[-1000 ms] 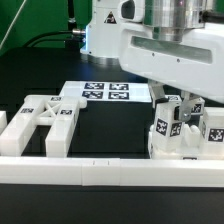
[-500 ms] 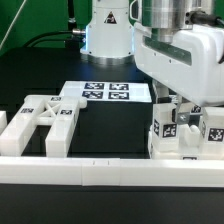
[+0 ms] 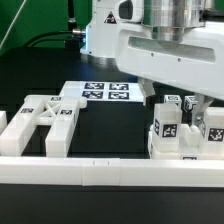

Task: Assemble chair

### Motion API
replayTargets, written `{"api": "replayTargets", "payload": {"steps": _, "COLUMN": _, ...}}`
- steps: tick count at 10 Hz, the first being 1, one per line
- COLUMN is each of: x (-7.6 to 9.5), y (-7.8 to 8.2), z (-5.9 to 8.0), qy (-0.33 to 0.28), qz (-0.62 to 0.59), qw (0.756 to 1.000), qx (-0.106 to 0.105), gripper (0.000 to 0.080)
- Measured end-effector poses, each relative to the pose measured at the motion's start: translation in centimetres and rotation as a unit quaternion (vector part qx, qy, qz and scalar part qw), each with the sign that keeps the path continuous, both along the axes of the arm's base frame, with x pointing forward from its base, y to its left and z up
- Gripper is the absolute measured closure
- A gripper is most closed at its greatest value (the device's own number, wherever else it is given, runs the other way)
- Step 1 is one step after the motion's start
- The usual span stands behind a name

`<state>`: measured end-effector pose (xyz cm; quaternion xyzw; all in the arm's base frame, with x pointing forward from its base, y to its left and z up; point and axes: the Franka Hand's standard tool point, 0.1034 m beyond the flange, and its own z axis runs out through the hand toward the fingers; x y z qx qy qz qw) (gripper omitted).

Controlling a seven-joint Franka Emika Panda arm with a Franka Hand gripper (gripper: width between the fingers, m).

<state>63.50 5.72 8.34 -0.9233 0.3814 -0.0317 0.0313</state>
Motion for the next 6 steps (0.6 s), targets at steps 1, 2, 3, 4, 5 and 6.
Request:
{"api": "replayTargets", "payload": {"steps": 1, "x": 0.1, "y": -0.02, "z": -0.02, "qy": -0.007, "qz": 0.038, "qw": 0.999, "qx": -0.004, "gripper": 0.0152}}
{"api": "replayTargets", "payload": {"steps": 2, "x": 0.1, "y": -0.17, "z": -0.08, "qy": -0.009, "qz": 0.077, "qw": 0.997, "qx": -0.009, "gripper": 0.015}}
{"api": "replayTargets", "payload": {"steps": 3, "x": 0.12, "y": -0.4, "z": -0.08, "qy": -0.01, "qz": 0.115, "qw": 0.993, "qx": -0.013, "gripper": 0.015}}
{"api": "replayTargets", "payload": {"steps": 4, "x": 0.14, "y": -0.56, "z": -0.06, "qy": -0.011, "qz": 0.143, "qw": 0.99, "qx": -0.016, "gripper": 0.015}}
{"api": "replayTargets", "payload": {"steps": 5, "x": 0.2, "y": -0.73, "z": 0.05, "qy": -0.013, "qz": 0.191, "qw": 0.981, "qx": -0.021, "gripper": 0.015}}
{"api": "replayTargets", "payload": {"steps": 6, "x": 0.27, "y": -0.86, "z": 0.2, "qy": -0.015, "qz": 0.235, "qw": 0.972, "qx": -0.025, "gripper": 0.015}}
